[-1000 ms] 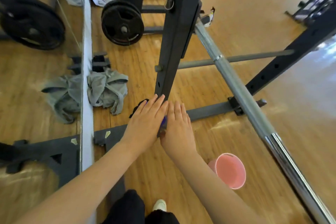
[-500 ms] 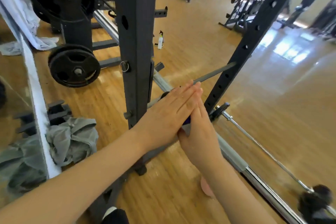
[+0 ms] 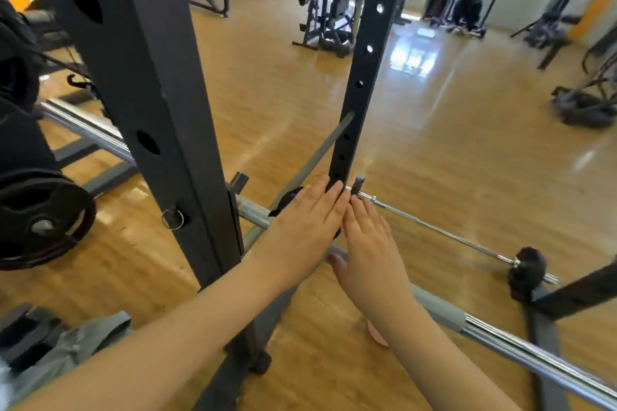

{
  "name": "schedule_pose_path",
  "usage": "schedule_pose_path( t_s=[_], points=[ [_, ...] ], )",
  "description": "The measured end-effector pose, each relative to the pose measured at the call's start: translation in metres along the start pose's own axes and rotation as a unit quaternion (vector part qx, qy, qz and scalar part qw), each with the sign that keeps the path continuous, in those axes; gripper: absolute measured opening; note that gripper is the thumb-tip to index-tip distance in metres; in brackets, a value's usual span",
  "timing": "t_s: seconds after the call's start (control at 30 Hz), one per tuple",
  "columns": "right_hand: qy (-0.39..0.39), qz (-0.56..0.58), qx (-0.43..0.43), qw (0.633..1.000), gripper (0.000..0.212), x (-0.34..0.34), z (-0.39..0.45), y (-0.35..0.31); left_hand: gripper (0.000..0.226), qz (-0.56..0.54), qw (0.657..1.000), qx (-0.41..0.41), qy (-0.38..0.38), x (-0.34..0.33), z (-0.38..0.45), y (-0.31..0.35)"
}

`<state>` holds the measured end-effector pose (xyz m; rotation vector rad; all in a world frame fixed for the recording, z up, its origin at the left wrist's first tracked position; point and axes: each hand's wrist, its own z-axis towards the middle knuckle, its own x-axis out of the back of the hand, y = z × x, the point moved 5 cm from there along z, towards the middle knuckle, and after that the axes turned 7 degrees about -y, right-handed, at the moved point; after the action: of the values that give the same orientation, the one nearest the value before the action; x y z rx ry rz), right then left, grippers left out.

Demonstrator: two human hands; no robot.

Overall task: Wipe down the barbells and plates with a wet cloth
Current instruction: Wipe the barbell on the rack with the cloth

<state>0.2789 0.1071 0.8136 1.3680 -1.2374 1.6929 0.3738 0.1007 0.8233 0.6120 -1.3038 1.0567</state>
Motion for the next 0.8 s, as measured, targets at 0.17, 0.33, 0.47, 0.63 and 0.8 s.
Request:
schedule_pose_path(
  t_s=[0.17, 0.33, 0.47, 0.63, 0.8],
  points=[
    [0.045, -0.015, -0.021, 0.999, 0.084, -0.009, 0.019, -0.013, 0.069, -0.032, 0.998, 0.049, 0.015, -0.003, -0.006, -0.021],
    [0.033, -0.021, 0.004, 0.999, 0.081, -0.011, 0.033, -0.032, 0.068, -0.02, 0.996, 0.081, 0.015, 0.002, -0.021, -0.035],
    [0.083, -0.049, -0.025, 0.995, 0.088, -0.013, 0.037, -0.044, 0.068, -0.015, 0.995, 0.098, -0.007, -0.002, -0.024, -0.05],
    [0.11, -0.082, -0.07, 0.988, 0.092, -0.019, 0.034, -0.051, 0.074, -0.033, 0.999, 0.04, 0.008, -0.008, -0.017, -0.054],
    [0.138, -0.116, -0.186, 0.966, 0.085, -0.016, 0.016, -0.058, 0.058, -0.051, 0.994, -0.059, 0.08, -0.009, -0.022, -0.055]
  ],
)
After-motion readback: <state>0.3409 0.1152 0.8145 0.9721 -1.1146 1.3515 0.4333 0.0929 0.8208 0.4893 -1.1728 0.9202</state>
